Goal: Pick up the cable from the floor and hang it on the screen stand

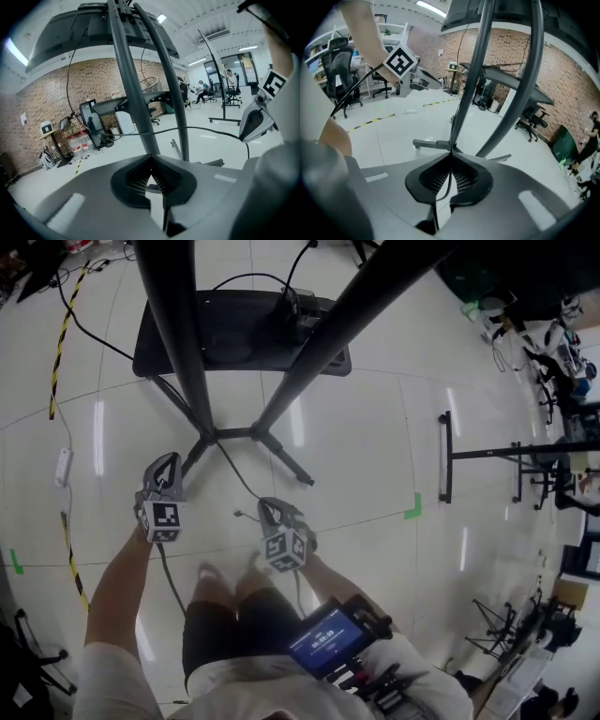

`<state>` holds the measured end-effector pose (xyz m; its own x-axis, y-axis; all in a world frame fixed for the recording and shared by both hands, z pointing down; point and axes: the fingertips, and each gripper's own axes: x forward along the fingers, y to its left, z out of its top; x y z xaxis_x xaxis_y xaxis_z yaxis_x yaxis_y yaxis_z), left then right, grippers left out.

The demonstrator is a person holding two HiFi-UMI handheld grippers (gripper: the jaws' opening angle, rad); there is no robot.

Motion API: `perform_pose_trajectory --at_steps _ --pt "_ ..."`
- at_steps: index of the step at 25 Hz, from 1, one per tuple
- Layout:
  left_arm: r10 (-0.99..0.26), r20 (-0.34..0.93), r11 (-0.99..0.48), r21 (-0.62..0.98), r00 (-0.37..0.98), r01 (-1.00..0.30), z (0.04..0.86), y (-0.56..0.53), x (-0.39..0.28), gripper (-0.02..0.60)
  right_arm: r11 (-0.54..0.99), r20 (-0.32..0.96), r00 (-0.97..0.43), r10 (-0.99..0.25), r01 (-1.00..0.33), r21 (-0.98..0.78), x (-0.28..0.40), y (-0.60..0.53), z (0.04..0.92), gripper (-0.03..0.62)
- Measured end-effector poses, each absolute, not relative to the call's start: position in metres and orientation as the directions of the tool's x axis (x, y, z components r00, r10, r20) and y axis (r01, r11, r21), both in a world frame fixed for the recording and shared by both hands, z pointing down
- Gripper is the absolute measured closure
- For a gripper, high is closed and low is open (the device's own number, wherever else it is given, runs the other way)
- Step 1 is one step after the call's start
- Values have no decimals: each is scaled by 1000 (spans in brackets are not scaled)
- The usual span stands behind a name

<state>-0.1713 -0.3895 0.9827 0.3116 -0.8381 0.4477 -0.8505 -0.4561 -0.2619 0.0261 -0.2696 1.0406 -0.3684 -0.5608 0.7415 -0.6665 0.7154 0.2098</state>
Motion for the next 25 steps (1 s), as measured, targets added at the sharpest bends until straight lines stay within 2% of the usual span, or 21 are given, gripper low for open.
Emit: perform_pose_trajectory --at_steps 7,15,25 --pt "-837 458 -448 -255 301 -857 850 -366 -174 580 774 726 -418 -546 -584 245 -10 -255 892 566" --pt "-868 436 -371 -251 237 -894 717 -342 -193 580 822 687 -477 -548 -461 335 -46 -251 752 566" --pt "-923 364 -234 -272 125 -934 619 -323 -236 580 779 543 -566 -620 -364 510 -80 -255 608 566"
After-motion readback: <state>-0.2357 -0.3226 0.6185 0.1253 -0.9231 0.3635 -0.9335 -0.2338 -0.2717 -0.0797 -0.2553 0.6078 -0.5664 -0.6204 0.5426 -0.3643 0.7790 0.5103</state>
